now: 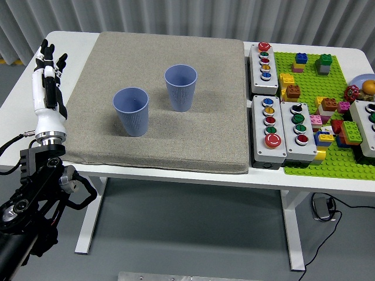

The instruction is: Pick cup pour cup place

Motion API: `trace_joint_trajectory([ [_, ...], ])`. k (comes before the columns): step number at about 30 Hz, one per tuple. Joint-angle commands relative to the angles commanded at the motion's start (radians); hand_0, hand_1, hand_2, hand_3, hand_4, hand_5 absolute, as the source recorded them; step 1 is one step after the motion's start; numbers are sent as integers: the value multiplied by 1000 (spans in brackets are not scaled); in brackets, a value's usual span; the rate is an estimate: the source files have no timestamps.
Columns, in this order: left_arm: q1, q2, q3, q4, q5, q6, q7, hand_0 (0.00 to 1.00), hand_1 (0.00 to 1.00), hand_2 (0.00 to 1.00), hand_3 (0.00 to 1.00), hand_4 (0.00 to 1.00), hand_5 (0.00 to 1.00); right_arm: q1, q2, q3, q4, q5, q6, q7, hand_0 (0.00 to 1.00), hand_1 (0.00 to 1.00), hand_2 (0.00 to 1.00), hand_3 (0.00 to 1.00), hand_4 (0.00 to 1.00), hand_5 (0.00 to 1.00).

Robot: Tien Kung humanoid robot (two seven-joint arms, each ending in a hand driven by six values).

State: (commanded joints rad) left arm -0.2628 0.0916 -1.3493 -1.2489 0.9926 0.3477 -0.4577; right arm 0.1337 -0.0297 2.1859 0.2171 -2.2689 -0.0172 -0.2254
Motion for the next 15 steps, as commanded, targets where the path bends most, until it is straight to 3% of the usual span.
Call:
trace_joint_trajectory([
  [15, 12, 5, 18, -6, -1, 1, 1, 875, 849, 991, 998, 733, 998, -15, 4, -1, 1, 0, -1, -2, 693, 660, 603, 596, 2, 231],
])
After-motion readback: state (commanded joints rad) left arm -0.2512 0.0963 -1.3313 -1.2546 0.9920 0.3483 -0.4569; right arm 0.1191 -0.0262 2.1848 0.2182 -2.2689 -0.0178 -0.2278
